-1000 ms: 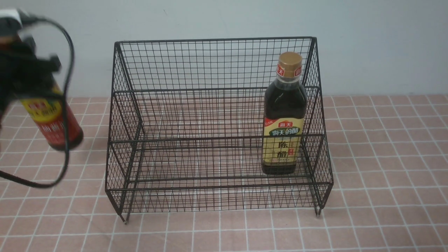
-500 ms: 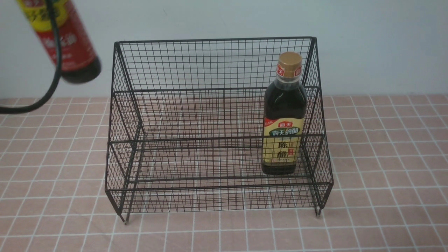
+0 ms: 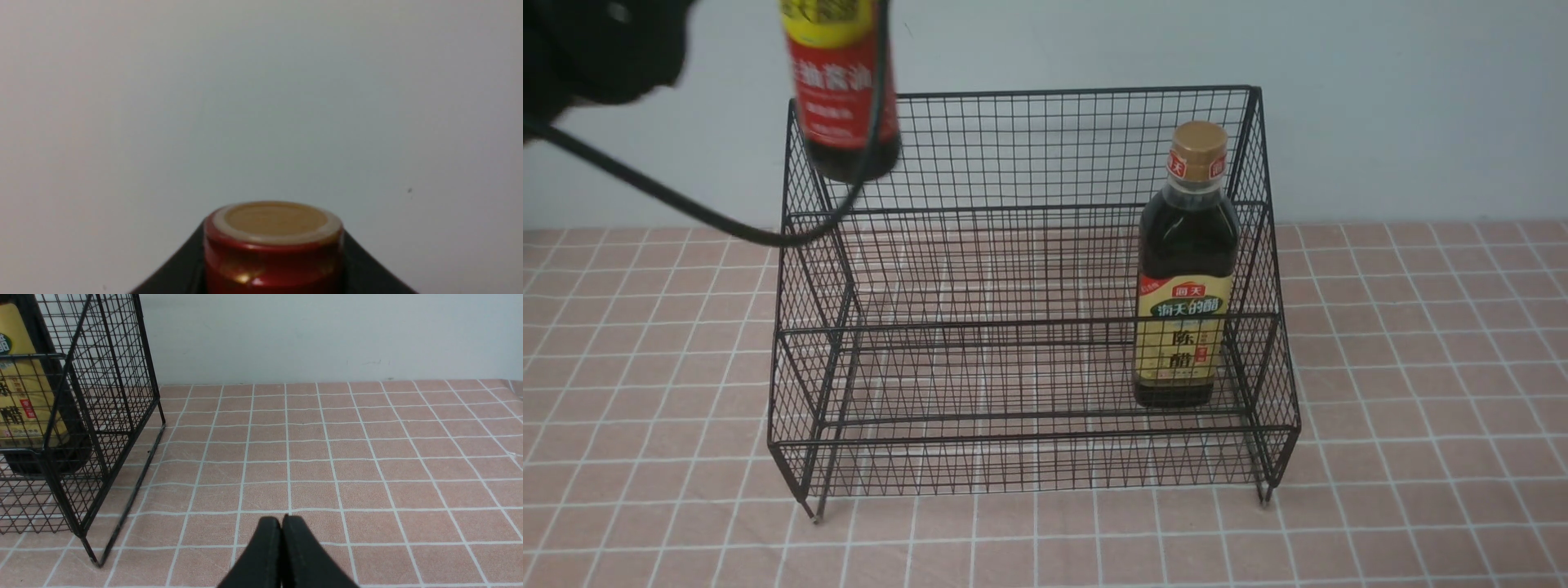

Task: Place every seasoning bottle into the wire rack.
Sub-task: Use the left arm to put the condiment bottle back on the shelf

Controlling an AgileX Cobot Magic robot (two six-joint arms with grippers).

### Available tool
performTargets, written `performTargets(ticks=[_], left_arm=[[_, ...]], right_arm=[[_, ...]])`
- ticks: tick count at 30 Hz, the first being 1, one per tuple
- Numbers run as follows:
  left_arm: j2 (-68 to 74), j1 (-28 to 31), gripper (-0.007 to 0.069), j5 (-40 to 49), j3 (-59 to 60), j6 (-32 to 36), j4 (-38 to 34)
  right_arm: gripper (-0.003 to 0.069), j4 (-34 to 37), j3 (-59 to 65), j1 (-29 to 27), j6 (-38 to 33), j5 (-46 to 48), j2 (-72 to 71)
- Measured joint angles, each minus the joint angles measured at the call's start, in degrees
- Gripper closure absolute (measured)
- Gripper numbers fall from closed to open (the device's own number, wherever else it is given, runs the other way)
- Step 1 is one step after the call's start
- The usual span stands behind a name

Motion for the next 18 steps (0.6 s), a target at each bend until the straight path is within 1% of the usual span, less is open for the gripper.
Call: performTargets(ticks=[3,7,9,12,15,18], left_arm=[[2.91,-0.05,0.0365,0.60,0.00,0.07,-0.06],[4.86,-0.05,0.0365,3.80,0.00,0.19,-0.06],[5.04,-0.15,0.0365,9.13,0.00,0.24,-0.06],[5.04,-0.15,0.0365,13.95,0.00,0.15,-0.01],[5.36,-0.36,0.0365,21.85,0.00,0.02,0.22],[6.00,-0.34,0.0365,25.78,0.00,0.02,0.35]], right_arm=[[0.0673,0.00,0.00,0.00,0.00,0.00,0.00],[0.0673,0.00,0.00,0.00,0.00,0.00,0.00],[0.0673,0.00,0.00,0.00,0.00,0.00,0.00],[0.0673,0.00,0.00,0.00,0.00,0.00,0.00],[0.0673,0.00,0.00,0.00,0.00,0.00,0.00],[0.0673,0.00,0.00,0.00,0.00,0.00,0.00]])
